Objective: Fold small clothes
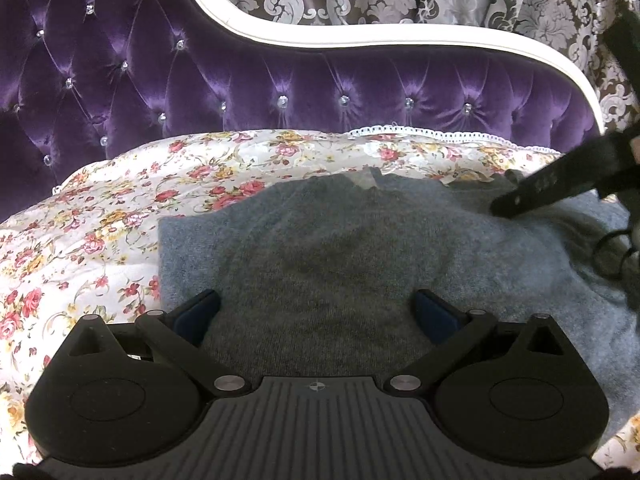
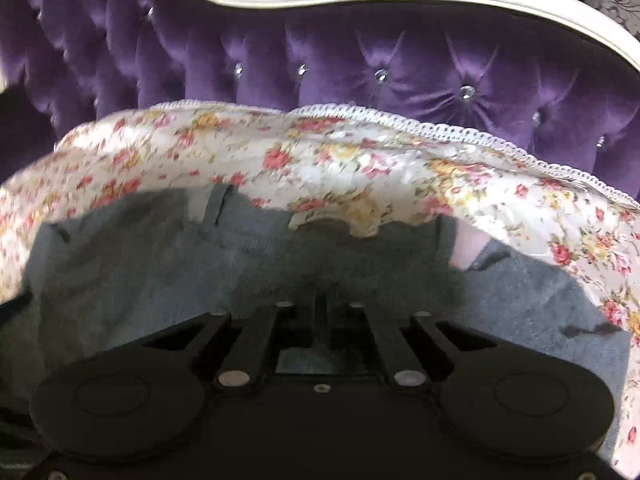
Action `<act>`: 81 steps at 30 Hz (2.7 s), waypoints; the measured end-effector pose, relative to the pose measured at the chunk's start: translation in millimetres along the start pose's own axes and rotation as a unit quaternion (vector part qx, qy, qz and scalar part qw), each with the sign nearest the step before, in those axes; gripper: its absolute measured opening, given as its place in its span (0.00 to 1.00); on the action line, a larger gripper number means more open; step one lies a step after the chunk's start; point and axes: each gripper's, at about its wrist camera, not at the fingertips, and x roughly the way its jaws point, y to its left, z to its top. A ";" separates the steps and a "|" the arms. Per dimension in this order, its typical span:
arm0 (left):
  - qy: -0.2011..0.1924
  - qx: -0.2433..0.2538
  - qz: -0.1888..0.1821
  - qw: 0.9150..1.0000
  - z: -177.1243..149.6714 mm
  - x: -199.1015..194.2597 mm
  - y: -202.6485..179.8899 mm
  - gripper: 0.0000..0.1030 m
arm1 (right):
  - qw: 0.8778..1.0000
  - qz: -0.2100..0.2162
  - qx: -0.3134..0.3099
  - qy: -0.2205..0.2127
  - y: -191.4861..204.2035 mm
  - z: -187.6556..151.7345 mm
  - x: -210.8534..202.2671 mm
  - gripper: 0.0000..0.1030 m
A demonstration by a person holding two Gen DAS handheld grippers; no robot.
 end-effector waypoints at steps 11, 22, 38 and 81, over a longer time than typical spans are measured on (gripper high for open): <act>-0.002 -0.002 -0.001 1.000 0.4 0.4 -0.4 1.00 | 0.995 0.042 -0.088 -0.024 40.4 -84.7 -77.9 0.15; 0.047 -0.001 -0.013 0.999 17.9 3.2 2.1 1.00 | 0.995 0.070 -0.047 -0.060 30.0 -111.7 -111.8 0.46; 0.112 0.030 -0.059 0.992 50.9 -6.9 -78.0 0.98 | 0.968 0.089 0.218 -0.084 -135.2 -135.2 -155.6 0.74; 0.066 -0.032 -0.020 0.997 32.7 -64.2 18.0 0.83 | 0.977 0.112 0.179 -0.028 -96.9 -39.8 -125.8 0.28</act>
